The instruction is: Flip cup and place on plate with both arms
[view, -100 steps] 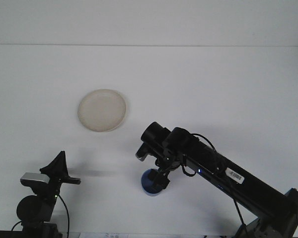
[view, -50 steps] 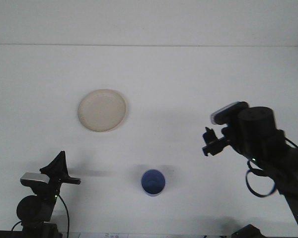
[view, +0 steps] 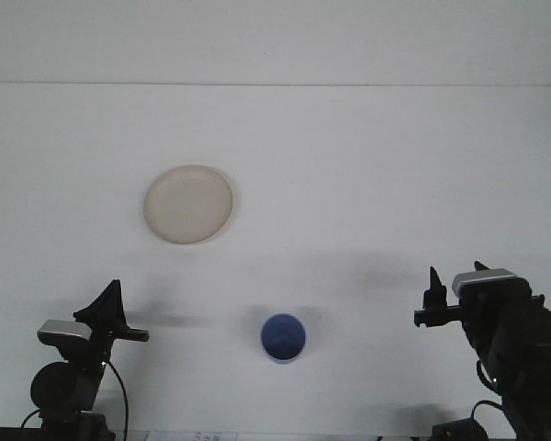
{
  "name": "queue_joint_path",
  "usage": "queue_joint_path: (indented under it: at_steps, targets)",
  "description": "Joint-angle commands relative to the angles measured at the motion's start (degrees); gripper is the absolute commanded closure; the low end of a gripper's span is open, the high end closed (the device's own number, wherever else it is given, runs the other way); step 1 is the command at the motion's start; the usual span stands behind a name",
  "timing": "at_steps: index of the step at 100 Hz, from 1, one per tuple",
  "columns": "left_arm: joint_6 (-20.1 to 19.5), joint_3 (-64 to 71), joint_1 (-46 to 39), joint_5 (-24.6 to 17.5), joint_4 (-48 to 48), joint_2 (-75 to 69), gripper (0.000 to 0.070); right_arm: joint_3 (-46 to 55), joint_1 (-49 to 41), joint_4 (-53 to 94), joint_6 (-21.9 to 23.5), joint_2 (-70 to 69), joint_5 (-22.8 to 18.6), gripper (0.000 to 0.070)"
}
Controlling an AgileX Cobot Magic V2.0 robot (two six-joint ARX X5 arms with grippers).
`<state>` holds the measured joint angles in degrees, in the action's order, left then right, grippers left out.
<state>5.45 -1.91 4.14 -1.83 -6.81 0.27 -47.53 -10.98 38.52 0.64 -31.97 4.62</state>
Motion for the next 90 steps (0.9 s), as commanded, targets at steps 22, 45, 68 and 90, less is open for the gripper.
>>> queue_joint_path:
  at_steps: [22,45,68,90]
  targets:
    - [0.15,1.03,0.00,0.11,-0.61,-0.04,0.0684,7.80,-0.09,-8.15,5.62,6.10,-0.11,0.0700]
    - [-0.26,1.05,0.00,0.13,-0.61,-0.04,0.0684,7.80,-0.09,-10.67,5.60,6.01,-0.28,0.0700]
    - [9.11,0.35,0.00,-0.28,-2.93,-0.07,0.0685,7.80,-0.09,-10.64,5.57,6.03,-0.28,0.0700]
    - [17.99,-9.22,0.00,-0.28,3.74,3.23,0.0688,7.80,-0.09,-10.75,5.57,6.03,-0.28,0.0700]
